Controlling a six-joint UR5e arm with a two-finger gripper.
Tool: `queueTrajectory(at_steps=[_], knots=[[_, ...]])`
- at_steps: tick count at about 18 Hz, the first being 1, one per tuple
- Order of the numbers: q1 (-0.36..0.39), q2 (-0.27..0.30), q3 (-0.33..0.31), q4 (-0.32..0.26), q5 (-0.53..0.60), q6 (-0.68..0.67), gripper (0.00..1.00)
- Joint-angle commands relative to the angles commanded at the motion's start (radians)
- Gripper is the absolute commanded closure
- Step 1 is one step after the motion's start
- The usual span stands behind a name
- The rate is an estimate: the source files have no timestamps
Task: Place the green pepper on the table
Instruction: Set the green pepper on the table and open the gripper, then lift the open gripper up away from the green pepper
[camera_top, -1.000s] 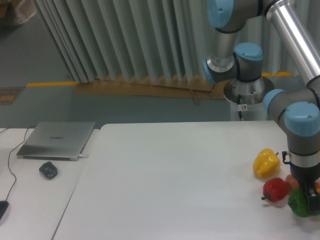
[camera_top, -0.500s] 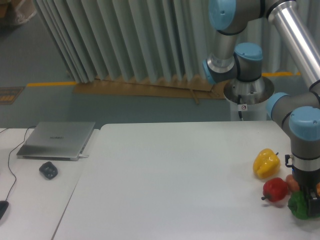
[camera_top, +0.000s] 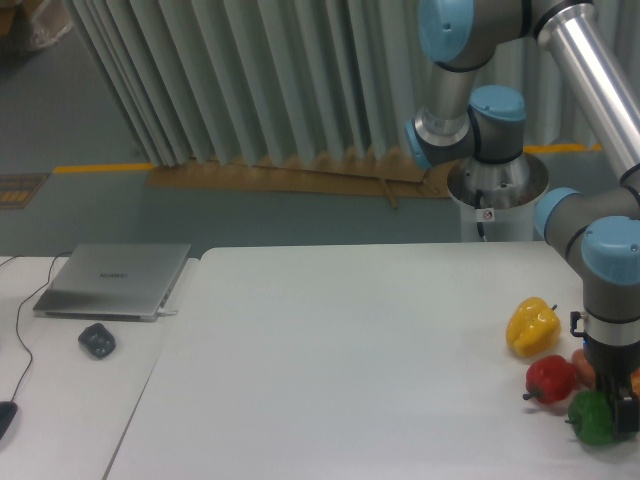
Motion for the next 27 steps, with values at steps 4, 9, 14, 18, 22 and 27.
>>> queueTrajectory(at_steps=[4,9,14,18,22,27], knots=[[0.008,0.008,-0.012,0.0,-0.009,0.003,0.0],[0.038,0.029,-0.021,-0.009,-0.117,0.018,0.0],[0.04,0.093,-0.023,-0.049,-0.12,0.017,0.0],[0.044,0.153,-0.021,-0.115,-0.118,0.015,0.0],[0.044,0.205,-0.023,-0.166,-0.115,0.017,0.0],[0.041,0.224,-0.018,-0.263,-0.11,0.017,0.0]])
